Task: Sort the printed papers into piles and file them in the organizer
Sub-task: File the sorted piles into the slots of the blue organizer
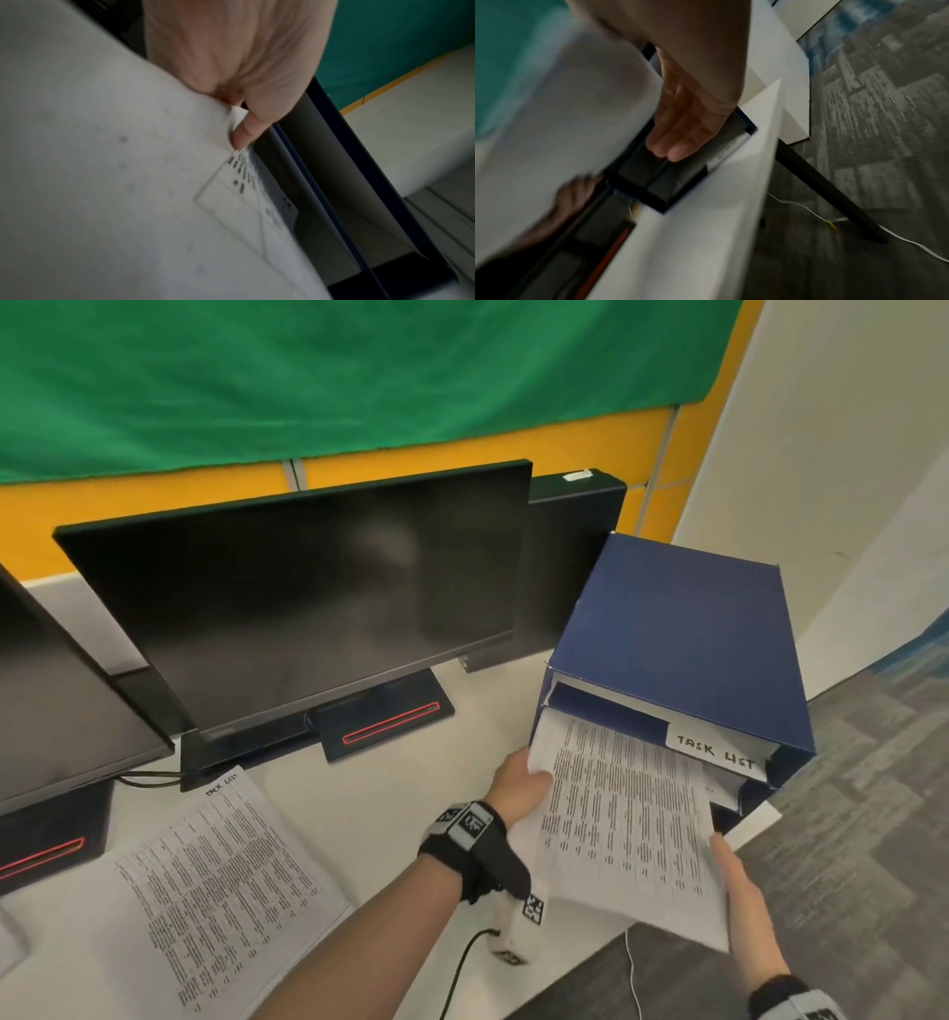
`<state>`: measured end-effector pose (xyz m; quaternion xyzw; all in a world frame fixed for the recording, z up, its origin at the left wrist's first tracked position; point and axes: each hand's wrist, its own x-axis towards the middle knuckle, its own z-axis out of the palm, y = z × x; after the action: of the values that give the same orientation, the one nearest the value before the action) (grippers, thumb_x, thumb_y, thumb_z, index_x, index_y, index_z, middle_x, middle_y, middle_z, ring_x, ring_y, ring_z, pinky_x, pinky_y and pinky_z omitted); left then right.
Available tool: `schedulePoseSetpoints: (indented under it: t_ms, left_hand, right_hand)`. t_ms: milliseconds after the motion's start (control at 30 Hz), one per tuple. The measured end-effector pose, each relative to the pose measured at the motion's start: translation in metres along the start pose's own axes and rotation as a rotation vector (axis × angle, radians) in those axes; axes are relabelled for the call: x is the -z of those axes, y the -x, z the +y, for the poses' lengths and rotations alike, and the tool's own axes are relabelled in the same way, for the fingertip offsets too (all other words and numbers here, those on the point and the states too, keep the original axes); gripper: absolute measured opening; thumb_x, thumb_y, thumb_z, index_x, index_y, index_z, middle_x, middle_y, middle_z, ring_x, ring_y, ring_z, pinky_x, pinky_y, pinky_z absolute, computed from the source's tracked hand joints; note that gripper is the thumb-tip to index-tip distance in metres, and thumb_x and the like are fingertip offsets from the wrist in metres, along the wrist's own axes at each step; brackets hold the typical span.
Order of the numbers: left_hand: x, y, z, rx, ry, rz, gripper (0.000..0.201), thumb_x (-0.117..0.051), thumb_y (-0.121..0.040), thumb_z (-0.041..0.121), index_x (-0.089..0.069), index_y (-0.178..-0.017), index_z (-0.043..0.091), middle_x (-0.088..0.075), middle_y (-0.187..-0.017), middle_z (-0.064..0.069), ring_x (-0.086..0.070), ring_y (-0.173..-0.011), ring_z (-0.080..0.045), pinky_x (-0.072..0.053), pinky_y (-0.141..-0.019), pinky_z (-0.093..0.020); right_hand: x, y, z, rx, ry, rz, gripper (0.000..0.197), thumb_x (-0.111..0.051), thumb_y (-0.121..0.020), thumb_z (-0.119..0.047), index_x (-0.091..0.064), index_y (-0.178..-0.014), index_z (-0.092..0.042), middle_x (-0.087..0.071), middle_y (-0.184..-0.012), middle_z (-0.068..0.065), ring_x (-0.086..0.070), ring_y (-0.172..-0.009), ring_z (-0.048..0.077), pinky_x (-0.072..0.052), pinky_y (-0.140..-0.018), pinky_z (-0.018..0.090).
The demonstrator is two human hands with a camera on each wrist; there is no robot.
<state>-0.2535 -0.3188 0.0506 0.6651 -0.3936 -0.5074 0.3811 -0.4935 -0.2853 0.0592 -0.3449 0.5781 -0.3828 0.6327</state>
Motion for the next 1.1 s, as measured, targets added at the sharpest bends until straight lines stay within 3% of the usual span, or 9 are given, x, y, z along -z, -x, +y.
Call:
schedulePoseSetpoints:
  t_ms: [100,167,267,367,500,600,700,867,1100]
  left_hand:
    - [-0.003,-0.014,0.008,0.011,-0.004,0.041,0.038,-0.04,-0.087,0.005,-0.058,-0.119,0.013,-0.063,-0.119,-0.01,-0.06,-0.109,-0.028,-0.048,-0.098,-0.043]
    - [-0.006,-0.018,0.011,0.017,-0.006,0.057,0.036,-0.041,-0.087,0.006,-0.058,-0.118,0.012,-0.063,-0.118,-0.011,-0.06,-0.108,-0.029,-0.048,-0.097,-0.041]
    - [-0.007,-0.021,0.013,0.012,-0.012,0.025,0.033,-0.043,-0.087,0.009,-0.058,-0.117,0.013,-0.064,-0.117,-0.011,-0.061,-0.107,-0.029,-0.049,-0.097,-0.044]
    - [-0.001,-0.018,0.015,0.003,0.057,0.017,0.02,-0.051,-0.087,0.026,-0.061,-0.103,0.019,-0.067,-0.111,-0.008,-0.064,-0.102,-0.028,-0.051,-0.093,-0.044]
    - [0.025,0.001,0.014,0.035,0.15,0.114,0.04,-0.04,-0.095,0.05,-0.059,-0.101,0.015,-0.068,-0.086,-0.006,-0.069,-0.077,-0.025,-0.056,-0.062,-0.031]
    - [0.054,0.021,-0.01,-0.002,0.139,0.228,0.036,-0.038,-0.098,0.04,-0.06,-0.098,0.011,-0.064,-0.079,-0.007,-0.063,-0.069,-0.021,-0.054,-0.065,-0.032]
    - [0.085,0.037,-0.048,-0.037,0.005,0.382,0.023,-0.046,-0.095,0.028,-0.063,-0.09,0.013,-0.065,-0.078,-0.004,-0.06,-0.068,-0.019,-0.053,-0.071,-0.036]
    - [0.146,0.068,-0.119,0.045,-0.509,0.644,0.013,-0.048,-0.09,0.014,-0.058,-0.087,0.023,-0.065,-0.092,-0.001,-0.06,-0.091,-0.024,-0.045,-0.079,-0.032]
    - [0.222,0.129,-0.182,0.911,-0.443,1.046,0.057,-0.058,-0.082,0.025,-0.036,-0.134,0.017,-0.036,-0.141,-0.012,-0.036,-0.127,-0.031,-0.03,-0.106,-0.048]
  right_hand:
    - [0.004,0.025,0.027,-0.028,0.086,-0.149,0.078,-0.064,-0.058,-0.073,-0.069,-0.084,0.001,-0.06,-0.063,0.031,-0.054,-0.049,0.032,-0.044,-0.05,0.033]
    - [-0.006,0.038,0.033,0.007,0.135,-0.245,0.079,-0.068,-0.051,-0.074,-0.071,-0.091,-0.006,-0.053,-0.055,0.031,-0.047,-0.044,0.03,-0.038,-0.045,0.03]
    - [-0.029,0.034,0.02,0.017,0.054,-0.274,0.053,-0.073,-0.07,-0.05,-0.065,-0.085,0.001,-0.041,-0.039,0.014,-0.036,-0.034,0.021,-0.034,-0.037,0.026]
    - [-0.046,0.009,0.007,-0.092,-0.255,-0.148,0.035,-0.059,-0.086,-0.011,-0.051,-0.12,-0.011,-0.049,-0.048,0.003,-0.04,-0.033,0.012,-0.038,-0.034,0.021]
    - [-0.063,-0.027,-0.03,-0.13,-0.445,-0.048,0.034,-0.059,-0.087,-0.009,-0.053,-0.12,-0.002,-0.065,-0.068,0.005,-0.061,-0.05,0.008,-0.057,-0.055,0.021]
    - [-0.078,-0.047,-0.055,-0.044,-0.301,0.055,0.014,-0.05,-0.095,-0.025,-0.061,-0.096,-0.018,-0.063,-0.11,0.003,-0.063,-0.083,0.013,-0.05,-0.087,0.029]
    - [-0.09,-0.054,-0.067,-0.059,-0.3,0.118,0.032,-0.049,-0.091,-0.045,-0.065,-0.108,-0.022,-0.064,-0.111,-0.002,-0.058,-0.106,0.02,-0.042,-0.1,0.036]
    - [-0.105,-0.063,-0.043,-0.084,-0.557,-0.218,0.027,-0.036,-0.095,0.001,-0.054,-0.113,-0.007,-0.061,-0.121,0.01,-0.064,-0.106,0.024,-0.055,-0.088,0.035]
    - [-0.211,-0.03,0.043,-0.197,0.324,-0.624,0.025,-0.049,-0.09,-0.003,-0.061,-0.111,-0.005,-0.064,-0.103,0.017,-0.061,-0.085,0.026,-0.056,-0.068,0.033]
